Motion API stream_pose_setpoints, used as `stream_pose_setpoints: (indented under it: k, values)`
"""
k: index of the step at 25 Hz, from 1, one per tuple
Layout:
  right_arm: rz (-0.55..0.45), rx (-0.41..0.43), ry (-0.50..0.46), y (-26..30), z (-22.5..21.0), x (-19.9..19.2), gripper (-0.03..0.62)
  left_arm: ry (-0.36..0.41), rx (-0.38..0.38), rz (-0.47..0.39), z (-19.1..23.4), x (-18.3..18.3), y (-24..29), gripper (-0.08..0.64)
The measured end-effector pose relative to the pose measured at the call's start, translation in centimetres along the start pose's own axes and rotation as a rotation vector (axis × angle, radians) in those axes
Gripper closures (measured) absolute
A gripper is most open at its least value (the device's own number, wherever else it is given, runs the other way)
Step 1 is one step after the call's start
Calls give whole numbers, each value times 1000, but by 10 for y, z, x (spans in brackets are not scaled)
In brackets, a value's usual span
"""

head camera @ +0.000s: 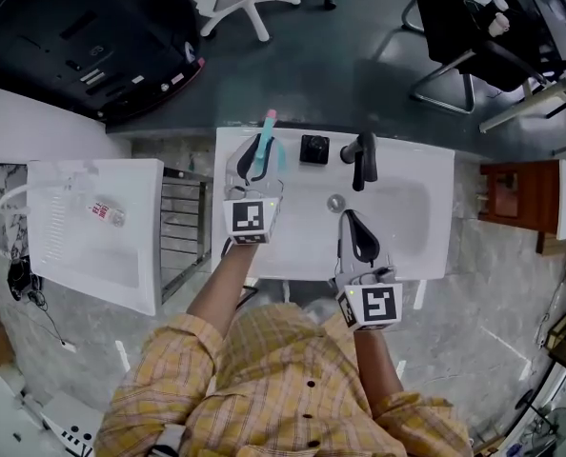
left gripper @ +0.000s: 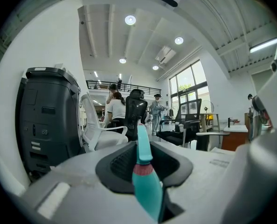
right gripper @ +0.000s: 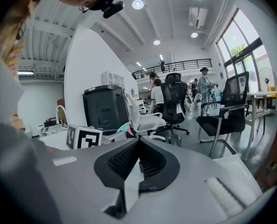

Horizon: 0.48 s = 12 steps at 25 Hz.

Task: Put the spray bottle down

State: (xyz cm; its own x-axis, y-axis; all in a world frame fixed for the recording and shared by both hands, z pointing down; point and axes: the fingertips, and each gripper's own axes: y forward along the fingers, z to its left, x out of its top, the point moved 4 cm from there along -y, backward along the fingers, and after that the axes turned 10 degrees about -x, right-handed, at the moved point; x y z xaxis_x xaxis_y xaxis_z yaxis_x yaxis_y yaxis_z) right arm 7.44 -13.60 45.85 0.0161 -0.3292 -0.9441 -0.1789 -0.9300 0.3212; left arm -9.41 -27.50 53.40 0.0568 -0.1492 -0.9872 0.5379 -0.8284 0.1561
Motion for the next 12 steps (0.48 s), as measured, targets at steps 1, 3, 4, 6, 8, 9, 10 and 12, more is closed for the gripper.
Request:
stream_pose_setpoints:
  k: [1, 3, 4, 6, 8, 9, 10, 12]
  values:
    - [4, -1, 1, 1, -1, -2, 591, 5, 0, 1, 2, -2, 2, 466]
    - [10, -2, 2, 2, -2, -4, 591, 12, -4, 6, 3, -4, 7, 466]
    - [13, -3, -1, 3, -3, -3, 591, 15, -7, 8, 3, -6, 10, 466]
    - [16, -5, -6, 5, -4, -1, 591, 25, -13, 8, 4, -7, 14, 466]
    - [20, -8, -7, 6, -5, -3, 591, 20, -15, 6, 5, -8, 16, 465]
    - [23, -9, -7, 7, -6, -4, 591, 18, -17, 5, 6, -9, 17, 465]
    - [26, -10, -7, 8, -6, -5, 591, 18, -18, 4, 6, -10, 17, 465]
    - [31, -10, -8, 10, -7, -7, 591, 21, -18, 8, 7, -12, 18, 463]
